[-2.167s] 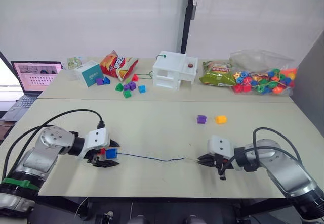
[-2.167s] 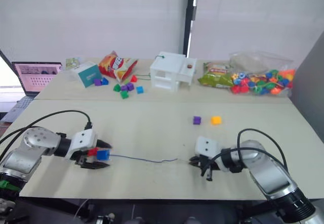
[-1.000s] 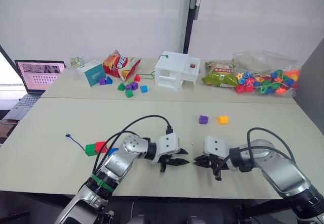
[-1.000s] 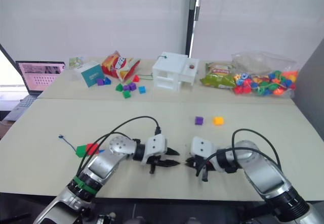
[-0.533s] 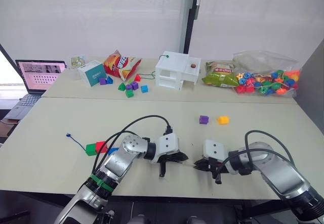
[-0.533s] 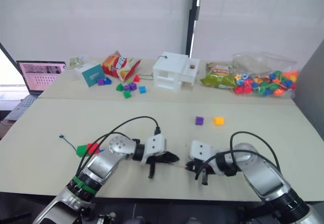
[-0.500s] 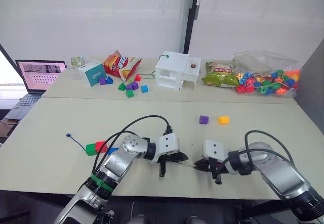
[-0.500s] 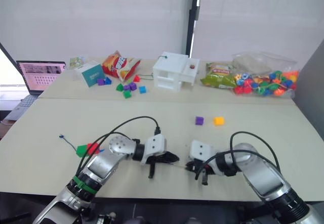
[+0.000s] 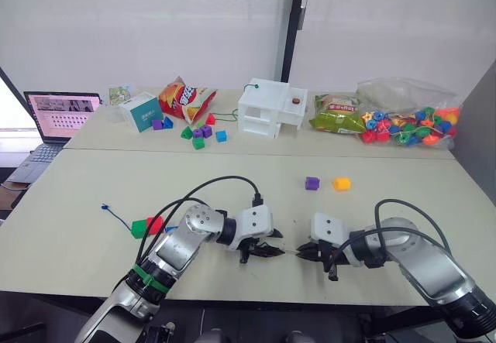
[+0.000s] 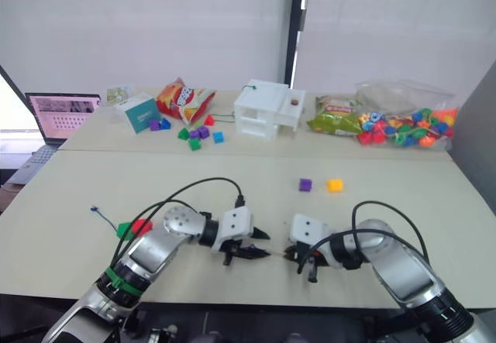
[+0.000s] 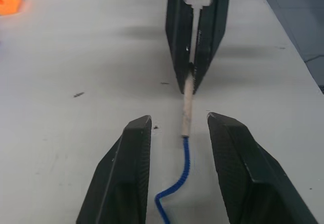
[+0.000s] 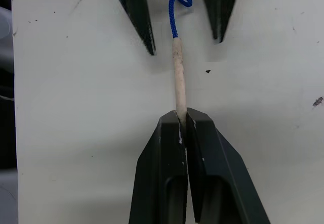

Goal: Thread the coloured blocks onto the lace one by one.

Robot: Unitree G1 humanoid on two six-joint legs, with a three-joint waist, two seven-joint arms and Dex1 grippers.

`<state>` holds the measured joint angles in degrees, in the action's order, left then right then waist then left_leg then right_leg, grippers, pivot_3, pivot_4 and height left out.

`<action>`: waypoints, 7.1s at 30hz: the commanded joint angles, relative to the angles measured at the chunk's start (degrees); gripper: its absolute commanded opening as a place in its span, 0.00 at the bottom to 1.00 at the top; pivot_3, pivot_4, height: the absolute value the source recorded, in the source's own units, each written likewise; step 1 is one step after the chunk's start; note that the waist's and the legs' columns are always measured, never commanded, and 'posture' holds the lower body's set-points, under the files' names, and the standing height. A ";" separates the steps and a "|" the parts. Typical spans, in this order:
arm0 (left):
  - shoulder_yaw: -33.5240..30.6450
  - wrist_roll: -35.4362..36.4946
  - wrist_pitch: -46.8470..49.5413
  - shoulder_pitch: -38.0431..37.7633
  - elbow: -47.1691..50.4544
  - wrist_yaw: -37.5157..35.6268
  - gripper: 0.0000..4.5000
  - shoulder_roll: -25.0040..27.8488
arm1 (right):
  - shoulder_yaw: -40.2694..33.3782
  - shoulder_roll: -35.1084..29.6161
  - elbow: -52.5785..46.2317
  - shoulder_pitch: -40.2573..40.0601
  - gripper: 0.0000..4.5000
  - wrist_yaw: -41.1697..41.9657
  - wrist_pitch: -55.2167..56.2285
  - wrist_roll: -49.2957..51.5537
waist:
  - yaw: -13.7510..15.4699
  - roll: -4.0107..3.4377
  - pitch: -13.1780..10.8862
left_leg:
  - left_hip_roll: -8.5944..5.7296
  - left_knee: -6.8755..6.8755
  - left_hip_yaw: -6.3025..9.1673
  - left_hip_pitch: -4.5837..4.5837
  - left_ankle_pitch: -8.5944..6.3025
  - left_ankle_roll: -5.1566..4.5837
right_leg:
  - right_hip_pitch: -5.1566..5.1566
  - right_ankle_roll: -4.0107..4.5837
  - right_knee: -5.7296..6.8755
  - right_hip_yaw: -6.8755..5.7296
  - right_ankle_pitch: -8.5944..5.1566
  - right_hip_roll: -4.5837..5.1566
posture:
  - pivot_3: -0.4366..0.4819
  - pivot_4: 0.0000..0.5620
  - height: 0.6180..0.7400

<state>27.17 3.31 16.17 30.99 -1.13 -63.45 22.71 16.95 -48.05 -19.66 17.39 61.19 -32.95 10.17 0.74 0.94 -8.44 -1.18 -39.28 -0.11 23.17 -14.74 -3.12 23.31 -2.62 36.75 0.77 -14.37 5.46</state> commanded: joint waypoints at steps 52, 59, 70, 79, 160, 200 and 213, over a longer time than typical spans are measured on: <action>-3.44 1.91 3.81 -1.23 4.44 -1.75 0.00 5.09 | -28.94 35.43 4.65 -5.33 0.99 -56.34 -2.60 -4.34 | -0.32 -0.05 0.02 | -0.09 0.03 -0.04 0.00 0.03 0.05 | 0.17 0.00 0.22 0.13 0.00 0.00 | 0.48 0.27 1.00; -3.74 1.84 4.39 -2.33 5.60 -0.54 0.00 5.03 | -28.15 32.43 31.31 10.97 0.99 -56.39 5.51 -6.11 | -1.30 -0.07 0.02 | -0.05 0.18 -0.06 -0.05 0.05 0.07 | 0.17 0.02 0.23 0.12 -0.01 -0.06 | 0.48 0.27 1.00; -3.91 1.87 5.25 -3.10 6.53 0.51 0.00 5.22 | -28.10 29.74 48.32 19.34 0.51 -51.32 17.93 -4.41 | -1.69 -0.08 0.03 | -0.04 0.32 -0.10 0.00 0.06 0.09 | 0.17 0.01 0.31 0.17 0.01 -0.04 | 0.48 0.27 1.00; -3.83 1.62 4.40 -3.04 5.85 0.54 0.00 5.42 | -28.20 33.03 17.76 6.77 0.27 -53.59 5.84 -0.65 | -1.37 -0.12 0.05 | -0.01 0.34 -0.07 0.08 0.06 0.08 | 0.25 0.01 0.33 0.16 0.01 -0.02 | 0.48 0.27 1.00; -0.74 1.79 17.42 -0.88 14.41 3.53 0.00 7.43 | 3.10 5.95 9.46 3.57 0.29 3.71 9.02 -6.04 | -0.53 -0.03 0.07 | 0.06 0.23 -0.06 -0.29 0.04 0.06 | -0.10 0.03 0.01 0.13 0.00 -0.08 | 0.48 0.27 1.00; 4.54 -0.37 13.63 4.62 7.86 5.19 0.00 -3.08 | 5.05 6.09 4.32 2.99 0.29 4.48 3.73 -6.55 | -0.15 -0.03 0.07 | 0.02 0.18 -0.05 -0.25 0.04 0.05 | -0.12 0.03 -0.01 0.09 -0.01 -0.07 | 0.48 0.27 1.00; -1.18 2.57 11.63 2.19 8.42 5.08 0.37 -2.31 | 4.84 6.21 3.96 2.70 0.29 4.01 2.88 -6.71 | -0.08 -0.03 0.07 | 0.02 0.08 -0.01 -0.25 0.04 0.05 | -0.16 0.01 0.02 0.06 0.00 -0.04 | 0.48 0.27 1.00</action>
<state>27.55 4.56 29.75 32.70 3.68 -58.18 20.60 19.63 -42.23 -15.25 21.17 64.91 -29.78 3.43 0.66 0.91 -8.37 -1.15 -39.20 -0.11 22.93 -14.70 -3.07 23.15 -2.61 36.77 0.82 -14.37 5.41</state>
